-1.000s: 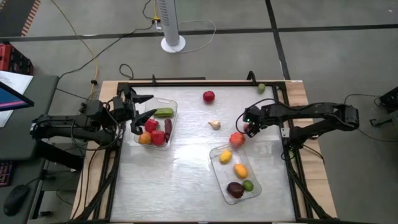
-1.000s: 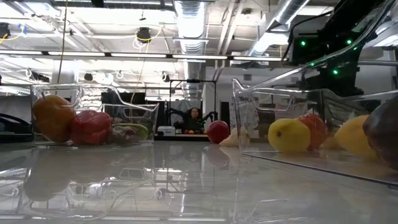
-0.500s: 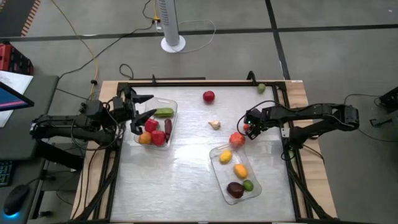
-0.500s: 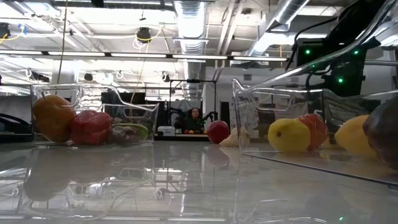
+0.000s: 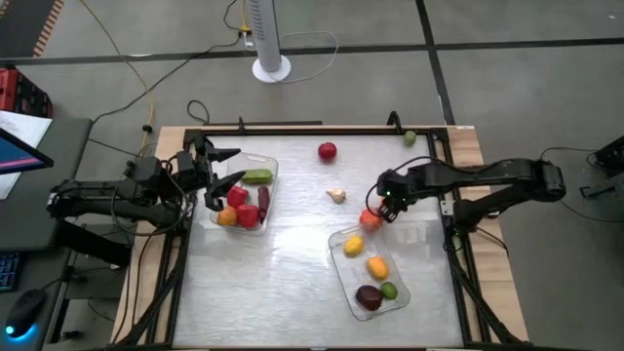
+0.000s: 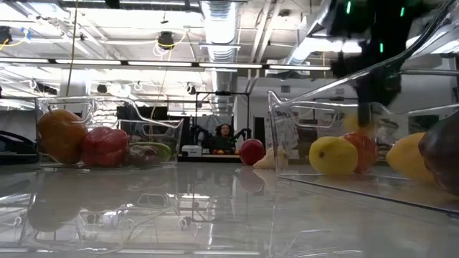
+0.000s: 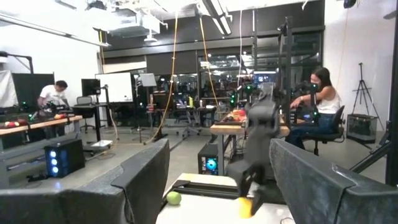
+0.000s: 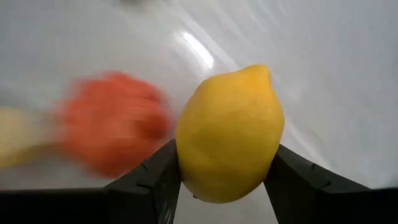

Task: Sort produce into baskets
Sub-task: Put the yellow lemon into the right transparent bin, then put the red tomato into the left transparent bin

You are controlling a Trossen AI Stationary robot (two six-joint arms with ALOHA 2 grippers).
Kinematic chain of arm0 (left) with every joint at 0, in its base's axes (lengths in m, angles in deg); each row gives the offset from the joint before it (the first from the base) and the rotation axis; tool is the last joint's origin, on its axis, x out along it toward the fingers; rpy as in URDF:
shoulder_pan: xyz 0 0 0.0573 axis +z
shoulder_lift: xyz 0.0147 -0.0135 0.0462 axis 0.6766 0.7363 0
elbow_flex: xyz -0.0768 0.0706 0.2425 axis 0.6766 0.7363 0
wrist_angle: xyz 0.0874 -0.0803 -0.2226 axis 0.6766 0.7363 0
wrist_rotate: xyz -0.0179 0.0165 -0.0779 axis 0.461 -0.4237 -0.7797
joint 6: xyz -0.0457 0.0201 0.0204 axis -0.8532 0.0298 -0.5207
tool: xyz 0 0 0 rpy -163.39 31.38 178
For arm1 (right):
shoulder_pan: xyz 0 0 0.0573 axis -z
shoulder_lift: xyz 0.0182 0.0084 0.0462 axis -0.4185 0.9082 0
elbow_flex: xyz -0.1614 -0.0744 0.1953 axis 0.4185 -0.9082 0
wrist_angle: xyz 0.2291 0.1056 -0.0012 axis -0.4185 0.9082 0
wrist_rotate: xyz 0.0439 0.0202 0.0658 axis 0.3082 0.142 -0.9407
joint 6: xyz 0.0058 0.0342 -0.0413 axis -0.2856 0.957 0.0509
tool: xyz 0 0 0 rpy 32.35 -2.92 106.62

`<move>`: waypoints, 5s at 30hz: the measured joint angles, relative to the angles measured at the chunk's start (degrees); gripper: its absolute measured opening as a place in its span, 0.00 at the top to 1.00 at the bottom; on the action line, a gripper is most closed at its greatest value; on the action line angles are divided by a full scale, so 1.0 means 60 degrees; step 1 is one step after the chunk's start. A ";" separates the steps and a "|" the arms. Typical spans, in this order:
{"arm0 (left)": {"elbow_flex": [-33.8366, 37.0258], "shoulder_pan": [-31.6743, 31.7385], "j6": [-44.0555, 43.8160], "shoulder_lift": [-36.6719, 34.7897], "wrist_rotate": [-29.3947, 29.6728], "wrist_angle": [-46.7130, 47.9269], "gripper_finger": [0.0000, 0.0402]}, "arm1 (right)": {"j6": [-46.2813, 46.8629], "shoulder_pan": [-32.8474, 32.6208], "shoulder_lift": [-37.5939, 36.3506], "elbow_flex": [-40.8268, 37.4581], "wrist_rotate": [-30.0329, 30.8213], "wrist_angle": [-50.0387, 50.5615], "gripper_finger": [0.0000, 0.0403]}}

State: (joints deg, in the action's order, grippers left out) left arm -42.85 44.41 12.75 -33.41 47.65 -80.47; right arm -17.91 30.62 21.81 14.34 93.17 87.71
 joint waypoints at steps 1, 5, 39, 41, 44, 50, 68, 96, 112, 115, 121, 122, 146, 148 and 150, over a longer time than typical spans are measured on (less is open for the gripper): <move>0.0000 -0.0001 0.0004 0.0000 0.0000 0.0004 0.34 | -0.0010 -0.0331 -0.0121 0.0294 0.0000 -0.0024 0.45; 0.0000 0.0001 0.0004 0.0000 0.0000 0.0004 0.34 | -0.0576 -0.1852 -0.0593 0.1142 0.0007 -0.0854 0.45; 0.0000 0.0003 -0.0216 0.0004 -0.0102 0.0036 0.34 | -0.1080 -0.1472 -0.0599 -0.0161 0.1016 -0.0912 0.19; 0.0000 0.0003 -0.0215 0.0000 -0.0102 0.0038 0.34 | -0.1234 -0.1013 -0.0602 -0.0439 0.0811 -0.0864 0.19; 0.0000 0.0003 -0.0160 0.0004 -0.0102 0.0040 0.34 | -0.1528 -0.0456 -0.0598 -0.0864 0.0208 -0.0946 0.19; 0.0000 0.0003 -0.0073 0.0003 -0.0102 0.0036 0.34 | -0.1869 0.0189 -0.0599 -0.1494 -0.0277 -0.1206 0.21; 0.0000 0.0003 -0.0081 0.0004 -0.0102 0.0000 0.34 | -0.1938 0.0844 0.0033 -0.2157 -0.0747 -0.3341 0.25; 0.0000 0.0003 -0.0080 0.0001 -0.0106 0.0001 0.34 | -0.3091 0.1815 0.1430 -0.2154 -0.1220 -0.5232 0.45; 0.0000 0.0003 -0.0073 0.0003 -0.0105 0.0000 0.34 | -0.3352 0.1859 0.1408 -0.1894 -0.1249 -0.5190 0.96; 0.0000 0.0003 -0.0073 0.0000 -0.0106 0.0000 0.34 | -0.3465 0.1858 0.1404 -0.1505 -0.1251 -0.5056 0.95; 0.0000 0.0001 -0.0073 0.0002 -0.0106 0.0004 0.34 | -0.3520 0.1859 0.1397 -0.1160 -0.1257 -0.4656 0.80; 0.0000 0.0000 -0.0073 0.0000 -0.0106 0.0004 0.34 | -0.3535 0.1890 0.1397 -0.1144 -0.1253 -0.4455 0.77; 0.0004 0.0003 -0.0084 0.0000 -0.0106 0.0004 0.34 | -0.3184 0.2048 0.1430 -0.1815 -0.1785 -0.5169 0.32; 0.0004 0.0003 -0.0084 0.0002 -0.0106 0.0004 0.34 | -0.3176 0.2056 0.1430 -0.1999 -0.2080 -0.5432 0.32; 0.0004 0.0002 -0.0087 0.0004 -0.0106 0.0004 0.34 | -0.3140 0.2099 0.1430 -0.2184 -0.2219 -0.5553 0.32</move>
State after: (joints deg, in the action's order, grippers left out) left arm -42.83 44.43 12.22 -33.38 47.02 -80.45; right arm -36.75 43.21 30.38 1.24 79.85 54.39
